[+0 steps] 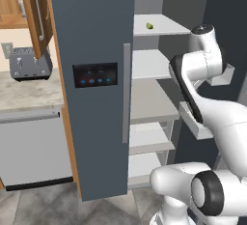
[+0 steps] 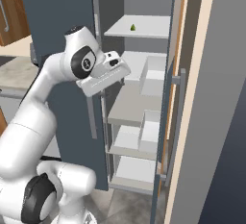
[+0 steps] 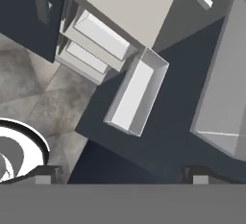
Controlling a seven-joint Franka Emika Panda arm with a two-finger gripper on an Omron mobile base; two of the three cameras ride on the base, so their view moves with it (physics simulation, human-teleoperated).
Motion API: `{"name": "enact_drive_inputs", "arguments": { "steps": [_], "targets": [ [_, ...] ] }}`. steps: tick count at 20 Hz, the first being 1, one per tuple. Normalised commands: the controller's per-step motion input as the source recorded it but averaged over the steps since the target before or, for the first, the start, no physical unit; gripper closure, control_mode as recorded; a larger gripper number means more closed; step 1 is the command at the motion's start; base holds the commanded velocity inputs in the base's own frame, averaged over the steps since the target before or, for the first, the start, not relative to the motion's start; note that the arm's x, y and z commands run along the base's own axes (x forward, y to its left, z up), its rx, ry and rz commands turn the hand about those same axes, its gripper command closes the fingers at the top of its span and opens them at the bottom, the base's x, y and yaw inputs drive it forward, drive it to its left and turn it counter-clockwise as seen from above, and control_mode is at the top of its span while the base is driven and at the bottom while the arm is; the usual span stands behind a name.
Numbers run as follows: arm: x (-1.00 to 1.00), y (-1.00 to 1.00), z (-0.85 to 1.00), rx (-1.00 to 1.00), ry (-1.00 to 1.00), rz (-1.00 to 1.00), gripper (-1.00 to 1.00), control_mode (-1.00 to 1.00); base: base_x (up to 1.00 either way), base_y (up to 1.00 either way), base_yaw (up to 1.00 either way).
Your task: There is a bowl on the dining counter. Grab a lemon wedge from the fridge and place it in the bowl. Then get the liquor bottle and glass cup from the cabinet and place them next to the bowl.
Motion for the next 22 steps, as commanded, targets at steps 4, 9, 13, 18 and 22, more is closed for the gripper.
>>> {"name": "enact_drive_inputs", "arguments": {
  "steps": [4,9,13,18,22],
  "targets": [
    [-0.34,0.64,0.0,0.24,-0.04,-0.14,-1.0,-1.0,0.0,0.0,0.0],
    [-0.49,0.44,0.0,0.3,-0.01,-0.11,-1.0,-1.0,0.0,0.0,0.0],
    [-0.49,0.24,0.0,0.29,-0.01,-0.06,-1.0,-1.0,0.0,0.0,0.0],
    [-0.16,0.42,-0.13,0.09,0.01,-0.04,-1.0,-1.0,0.0,0.0,0.0],
    [0.04,0.11,-0.08,0.01,0.07,0.0,-1.0,-1.0,0.0,0.0,0.0]
  ]
}}
